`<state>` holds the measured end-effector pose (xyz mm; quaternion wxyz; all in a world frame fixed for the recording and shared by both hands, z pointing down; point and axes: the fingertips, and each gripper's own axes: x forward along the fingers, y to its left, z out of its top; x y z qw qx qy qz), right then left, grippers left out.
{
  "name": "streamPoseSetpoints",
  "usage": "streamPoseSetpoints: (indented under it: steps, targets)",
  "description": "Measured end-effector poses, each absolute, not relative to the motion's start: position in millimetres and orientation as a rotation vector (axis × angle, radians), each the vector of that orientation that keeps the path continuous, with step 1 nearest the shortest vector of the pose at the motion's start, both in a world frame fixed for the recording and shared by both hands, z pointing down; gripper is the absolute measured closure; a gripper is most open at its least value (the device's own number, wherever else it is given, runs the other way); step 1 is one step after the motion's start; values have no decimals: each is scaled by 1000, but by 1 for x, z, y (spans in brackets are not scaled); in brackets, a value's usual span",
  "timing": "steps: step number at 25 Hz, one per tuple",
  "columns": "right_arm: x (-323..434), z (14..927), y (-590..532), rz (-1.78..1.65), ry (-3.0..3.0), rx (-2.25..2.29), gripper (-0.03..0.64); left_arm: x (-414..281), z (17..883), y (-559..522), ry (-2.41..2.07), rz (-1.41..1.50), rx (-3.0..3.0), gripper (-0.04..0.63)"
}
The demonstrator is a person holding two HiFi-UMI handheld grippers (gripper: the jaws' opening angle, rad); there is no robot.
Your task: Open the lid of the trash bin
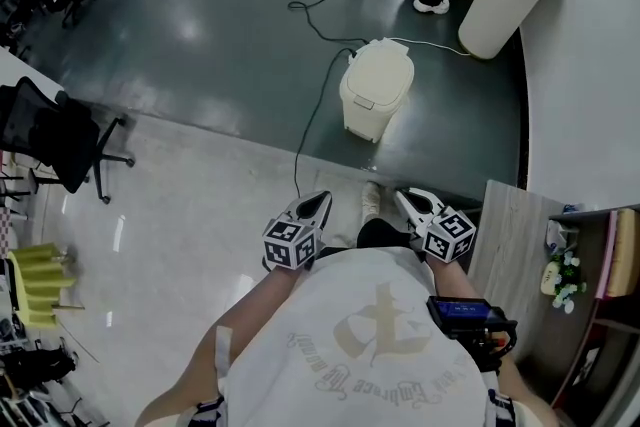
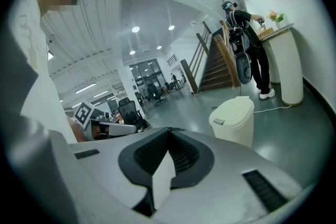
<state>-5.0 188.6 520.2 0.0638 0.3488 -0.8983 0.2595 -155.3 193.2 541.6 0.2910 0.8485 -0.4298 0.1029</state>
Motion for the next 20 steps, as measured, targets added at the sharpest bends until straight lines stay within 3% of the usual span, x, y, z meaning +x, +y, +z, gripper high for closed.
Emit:
streamPoseSetpoints:
  steps: [20]
  targets:
    - [-7, 534, 83, 814, -2713, 998, 612, -162, 543, 99, -1174, 323, 2239, 581]
